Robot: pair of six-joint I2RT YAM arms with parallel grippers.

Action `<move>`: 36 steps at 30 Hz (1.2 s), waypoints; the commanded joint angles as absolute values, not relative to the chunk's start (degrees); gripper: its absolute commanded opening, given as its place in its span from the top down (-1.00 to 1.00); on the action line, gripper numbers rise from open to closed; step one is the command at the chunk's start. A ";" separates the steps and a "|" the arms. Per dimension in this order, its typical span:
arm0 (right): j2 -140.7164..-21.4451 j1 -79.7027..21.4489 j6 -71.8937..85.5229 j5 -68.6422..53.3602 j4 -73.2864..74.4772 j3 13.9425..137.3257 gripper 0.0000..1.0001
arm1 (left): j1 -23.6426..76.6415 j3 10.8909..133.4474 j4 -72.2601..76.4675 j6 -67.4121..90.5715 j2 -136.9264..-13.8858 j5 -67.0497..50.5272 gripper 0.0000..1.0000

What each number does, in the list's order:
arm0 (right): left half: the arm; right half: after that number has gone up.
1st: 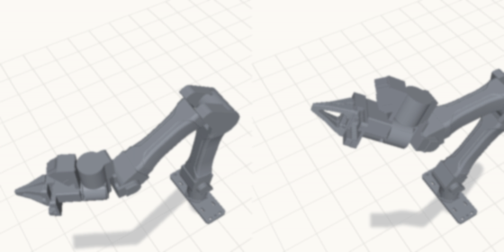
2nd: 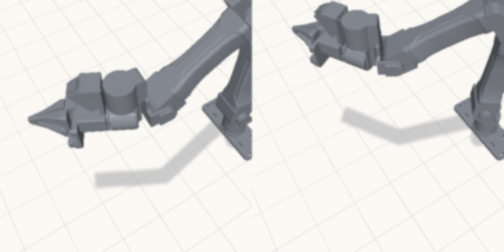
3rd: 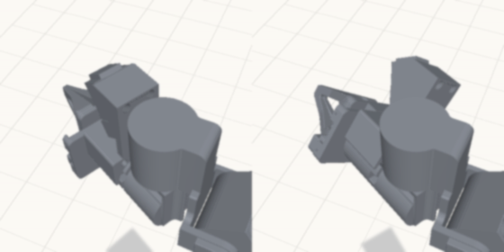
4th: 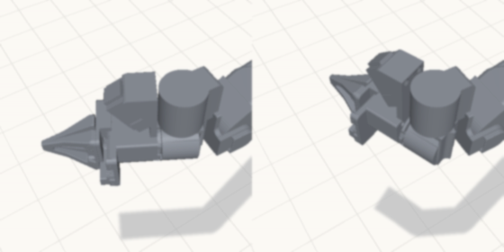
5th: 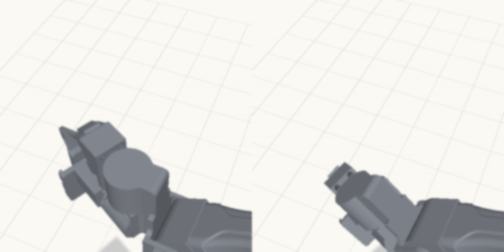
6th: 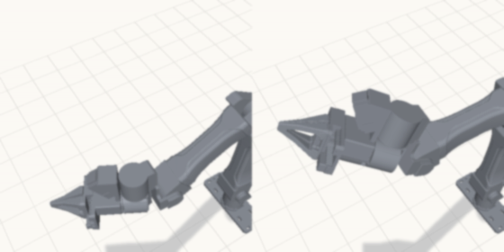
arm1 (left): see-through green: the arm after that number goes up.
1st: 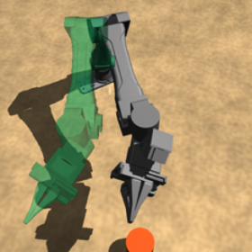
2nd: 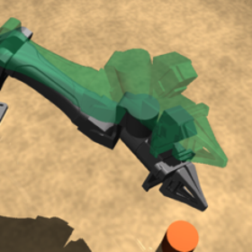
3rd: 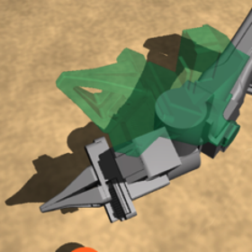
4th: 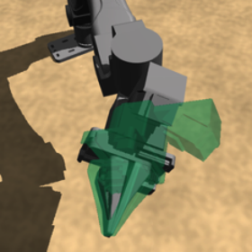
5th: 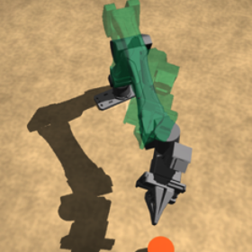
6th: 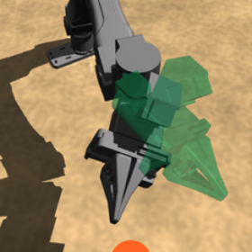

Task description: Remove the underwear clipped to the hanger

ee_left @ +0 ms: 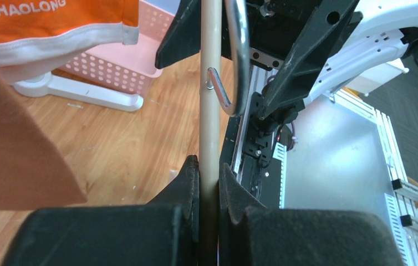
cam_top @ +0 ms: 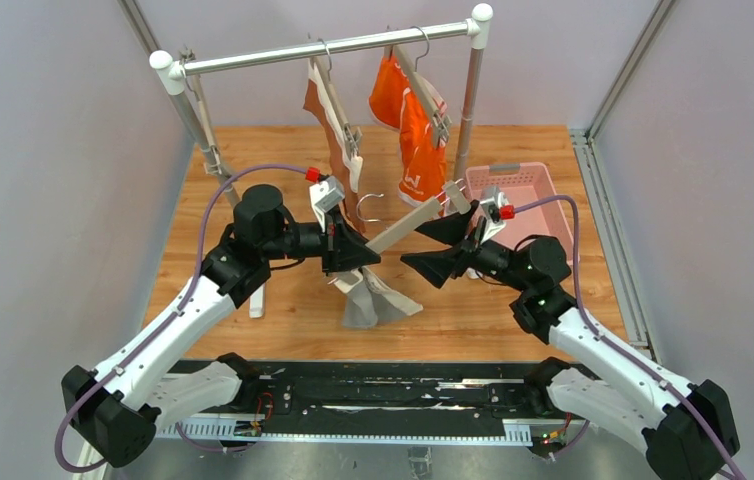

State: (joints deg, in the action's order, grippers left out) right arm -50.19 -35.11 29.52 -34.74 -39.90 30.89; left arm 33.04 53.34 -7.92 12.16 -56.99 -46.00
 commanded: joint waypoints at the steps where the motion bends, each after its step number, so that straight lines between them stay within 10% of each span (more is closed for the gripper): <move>1: -51.31 -35.96 28.93 -31.91 -49.90 31.23 -0.63 | 33.57 51.96 2.16 16.28 -56.97 -47.56 0.99; 15: -61.41 -35.99 38.02 -29.45 -71.21 32.15 -0.52 | 37.00 49.23 8.07 17.84 -56.40 -45.81 1.00; 23: -65.86 -36.12 40.93 -33.48 -70.17 36.31 0.98 | 37.27 48.35 12.49 19.94 -56.38 -43.03 1.00; 36: -63.43 -36.12 40.03 -31.93 -70.74 35.21 0.99 | 37.35 46.05 13.01 20.52 -55.93 -42.54 0.85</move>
State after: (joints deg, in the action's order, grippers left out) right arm -64.73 -36.10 44.58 -34.37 -69.95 35.09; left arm 36.51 47.33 12.23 19.59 -57.04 -42.30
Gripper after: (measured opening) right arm 0.106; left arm 0.118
